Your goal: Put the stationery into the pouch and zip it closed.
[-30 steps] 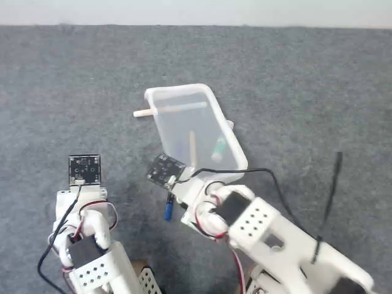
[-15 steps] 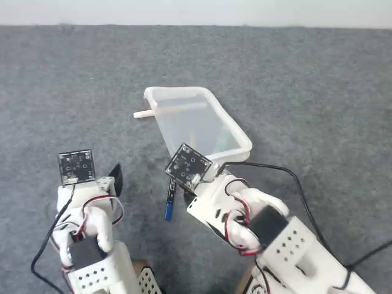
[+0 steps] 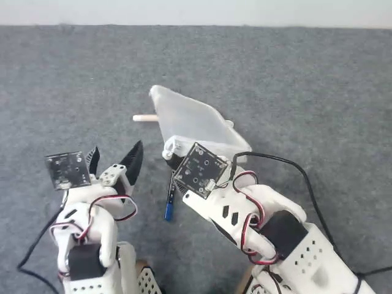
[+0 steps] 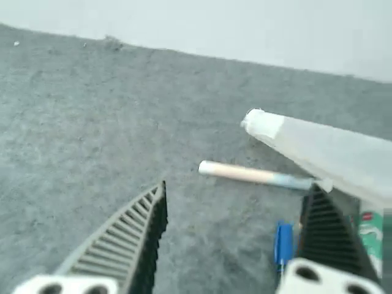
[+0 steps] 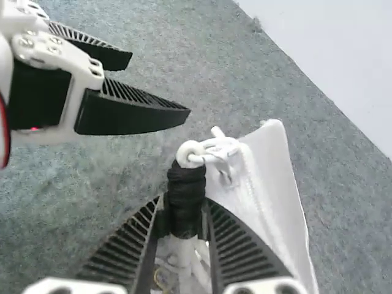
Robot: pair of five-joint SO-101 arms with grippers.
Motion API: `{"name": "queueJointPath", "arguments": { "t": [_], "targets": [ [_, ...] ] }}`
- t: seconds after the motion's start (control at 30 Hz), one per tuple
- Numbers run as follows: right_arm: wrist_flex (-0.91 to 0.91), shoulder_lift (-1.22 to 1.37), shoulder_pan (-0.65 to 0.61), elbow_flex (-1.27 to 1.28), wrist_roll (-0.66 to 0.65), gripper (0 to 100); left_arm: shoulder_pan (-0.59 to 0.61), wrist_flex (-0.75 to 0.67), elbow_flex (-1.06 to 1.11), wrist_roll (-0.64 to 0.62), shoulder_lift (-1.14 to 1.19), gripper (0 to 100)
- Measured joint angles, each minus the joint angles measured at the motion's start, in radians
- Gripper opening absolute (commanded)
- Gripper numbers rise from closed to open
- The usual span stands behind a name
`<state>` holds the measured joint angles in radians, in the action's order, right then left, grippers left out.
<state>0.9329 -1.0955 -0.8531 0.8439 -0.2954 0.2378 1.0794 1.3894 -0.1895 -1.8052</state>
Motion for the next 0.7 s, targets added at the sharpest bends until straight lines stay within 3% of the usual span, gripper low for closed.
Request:
{"name": "queueJointPath", "arguments": {
  "t": [0.33,0.7],
  "targets": [
    [-0.006,-0.008,-0.003,0.000,0.018,0.7,-0.066,0.008,-0.026,-0.072,0.000,37],
    [0.005,-0.008,0.023,-0.002,0.026,0.7,-0.098,0.190,-0.166,-0.066,0.000,37]
  ]
}}
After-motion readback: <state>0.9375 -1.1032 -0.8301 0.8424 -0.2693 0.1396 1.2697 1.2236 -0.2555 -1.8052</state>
